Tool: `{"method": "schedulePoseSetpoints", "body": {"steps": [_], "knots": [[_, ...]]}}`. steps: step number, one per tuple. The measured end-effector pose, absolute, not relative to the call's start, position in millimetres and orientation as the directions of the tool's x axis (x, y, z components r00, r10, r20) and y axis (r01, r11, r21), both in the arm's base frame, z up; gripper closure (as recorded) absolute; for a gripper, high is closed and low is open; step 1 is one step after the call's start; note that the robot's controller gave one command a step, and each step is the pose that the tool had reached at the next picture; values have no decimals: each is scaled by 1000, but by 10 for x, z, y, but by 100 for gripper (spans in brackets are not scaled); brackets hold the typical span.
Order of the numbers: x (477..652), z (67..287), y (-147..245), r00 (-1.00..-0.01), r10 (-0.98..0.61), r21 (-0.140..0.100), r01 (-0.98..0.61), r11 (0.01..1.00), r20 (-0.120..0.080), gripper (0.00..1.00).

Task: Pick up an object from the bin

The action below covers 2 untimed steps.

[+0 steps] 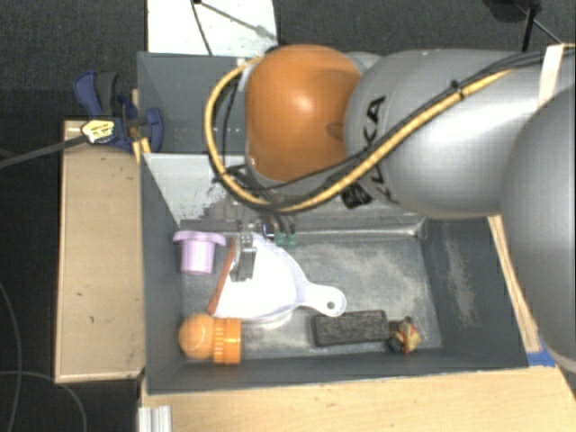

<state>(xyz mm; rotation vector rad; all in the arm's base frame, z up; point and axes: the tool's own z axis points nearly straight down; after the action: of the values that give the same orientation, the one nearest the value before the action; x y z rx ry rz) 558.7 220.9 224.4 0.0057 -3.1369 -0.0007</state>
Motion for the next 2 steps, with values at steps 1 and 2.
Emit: {"method": "schedulePoseSetpoints", "body": {"steps": [1,2], "knots": [[5601,2294,2196,-1000,1,2,1,1000,-3,0],[5357,1856,2098,-999,-33,3,-33,999,-9,0]]}}
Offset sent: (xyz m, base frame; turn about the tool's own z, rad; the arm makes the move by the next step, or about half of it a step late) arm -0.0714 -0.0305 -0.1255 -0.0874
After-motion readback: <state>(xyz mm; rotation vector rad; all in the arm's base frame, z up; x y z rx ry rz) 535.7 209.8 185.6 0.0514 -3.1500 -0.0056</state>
